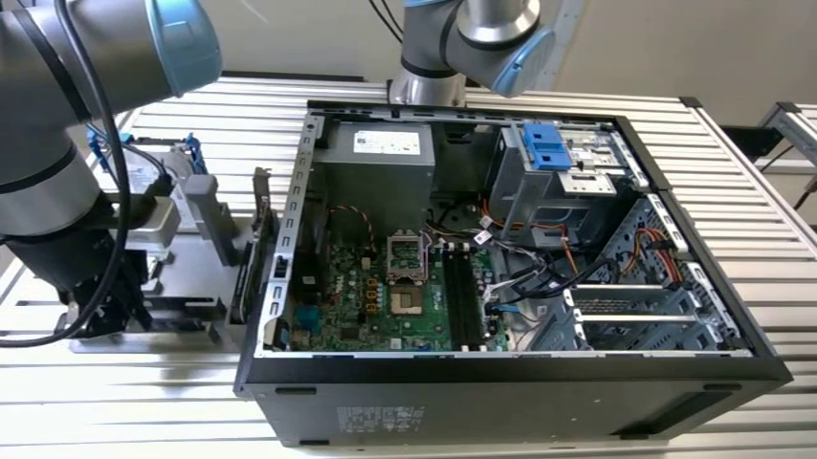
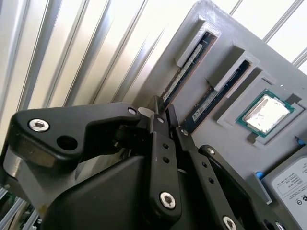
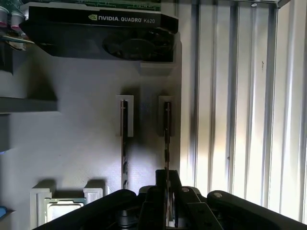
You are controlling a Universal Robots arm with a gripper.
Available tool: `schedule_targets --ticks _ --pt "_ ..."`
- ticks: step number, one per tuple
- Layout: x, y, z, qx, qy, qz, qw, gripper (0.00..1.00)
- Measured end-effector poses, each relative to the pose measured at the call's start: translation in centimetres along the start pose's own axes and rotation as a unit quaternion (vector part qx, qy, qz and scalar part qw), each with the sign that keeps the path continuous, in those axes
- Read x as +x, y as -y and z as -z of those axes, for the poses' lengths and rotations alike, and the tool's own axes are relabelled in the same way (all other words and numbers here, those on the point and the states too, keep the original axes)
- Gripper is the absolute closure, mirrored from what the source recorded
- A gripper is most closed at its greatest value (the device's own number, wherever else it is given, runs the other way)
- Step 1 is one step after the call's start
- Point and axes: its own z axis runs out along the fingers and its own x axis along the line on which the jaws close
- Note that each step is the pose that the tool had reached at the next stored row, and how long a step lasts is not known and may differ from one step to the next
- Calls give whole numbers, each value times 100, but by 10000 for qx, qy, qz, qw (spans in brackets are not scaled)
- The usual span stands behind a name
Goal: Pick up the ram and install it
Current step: 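Pick up the ram and move it above insertion slot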
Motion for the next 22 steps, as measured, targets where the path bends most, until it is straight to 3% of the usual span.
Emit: schedule_targets --ticks 22 --pt "-8 -2 123 0 0 0 10000 100"
